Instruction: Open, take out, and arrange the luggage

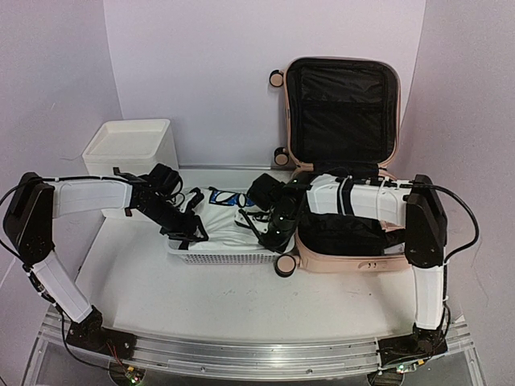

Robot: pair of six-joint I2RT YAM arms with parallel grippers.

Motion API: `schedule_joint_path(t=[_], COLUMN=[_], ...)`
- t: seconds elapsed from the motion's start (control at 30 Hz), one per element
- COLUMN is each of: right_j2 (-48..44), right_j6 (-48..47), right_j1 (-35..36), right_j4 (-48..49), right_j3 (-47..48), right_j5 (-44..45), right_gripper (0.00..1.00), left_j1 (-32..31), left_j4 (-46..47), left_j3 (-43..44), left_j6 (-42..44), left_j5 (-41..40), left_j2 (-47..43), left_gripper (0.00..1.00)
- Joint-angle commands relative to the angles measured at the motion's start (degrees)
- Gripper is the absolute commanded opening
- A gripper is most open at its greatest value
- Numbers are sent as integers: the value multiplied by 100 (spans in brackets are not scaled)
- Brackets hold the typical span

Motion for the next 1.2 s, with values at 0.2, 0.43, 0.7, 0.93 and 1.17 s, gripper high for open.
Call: schedule_joint_path(t=[0.2,0.43,0.7,0.93,1.17], right_j2=[-470,-1623,-2337,-2872,-3349], right_j6=[454,1033,1198,1423,1660], right_j1=[-34,-35,-85,-267,-306], right_j4=[-125,-147,-115,58,290], right_j3=[-72,-225,-886,-1556,-2095], right_j5=[-381,-547,188,163,337], right_gripper=[33,80,98,98,98], left_j1=[-61,-33,505,692,786], left_j4=[-654,-918,-1106,-844,-783], left_j3=[5,516,435,453,-16], left_j6=[39,15,-257,-99,-103], left_j5=[-336,-973,-1915,-2023,-2405], left_j2=[-911,-1654,-1299,-344,-296], left_gripper=[60,82,88,72,35])
